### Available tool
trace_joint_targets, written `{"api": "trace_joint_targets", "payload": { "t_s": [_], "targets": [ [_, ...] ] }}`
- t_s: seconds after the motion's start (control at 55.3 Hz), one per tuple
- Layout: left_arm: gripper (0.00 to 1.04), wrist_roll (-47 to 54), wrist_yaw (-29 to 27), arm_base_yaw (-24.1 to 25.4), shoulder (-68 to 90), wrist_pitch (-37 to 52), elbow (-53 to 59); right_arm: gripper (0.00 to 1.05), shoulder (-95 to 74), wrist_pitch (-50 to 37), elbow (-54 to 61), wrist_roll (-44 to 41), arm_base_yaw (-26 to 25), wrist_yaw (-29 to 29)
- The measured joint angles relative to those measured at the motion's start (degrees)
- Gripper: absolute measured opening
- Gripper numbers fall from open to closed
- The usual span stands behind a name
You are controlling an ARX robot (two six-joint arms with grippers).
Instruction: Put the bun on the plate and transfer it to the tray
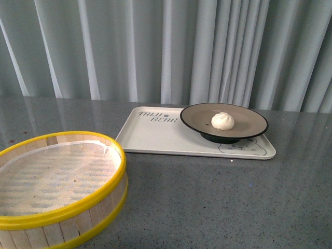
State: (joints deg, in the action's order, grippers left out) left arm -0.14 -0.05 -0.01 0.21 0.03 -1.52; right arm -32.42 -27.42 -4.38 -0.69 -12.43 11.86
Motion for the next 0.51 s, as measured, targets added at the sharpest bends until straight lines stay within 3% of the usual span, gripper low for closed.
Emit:
{"api": "trace_joint_targets", "payload": {
  "t_s": [0.271,0.343,0.506],
  "targets": [
    [0.98,0.00,0.00,0.00,0.00,0.00,0.00,0.02,8.48,6.03,2.21,0.11,5.51,-5.40],
    [0.98,0.00,0.02,0.00,0.00,0.00,0.00,0.02,10.12,5.42,3.76,0.13,9.97,-11.02],
    [0.98,0.00,0.04,0.00,0.00,0.00,0.00,0.02,13.35,8.28,4.11,0.11,12.22,-11.65]
  ]
}}
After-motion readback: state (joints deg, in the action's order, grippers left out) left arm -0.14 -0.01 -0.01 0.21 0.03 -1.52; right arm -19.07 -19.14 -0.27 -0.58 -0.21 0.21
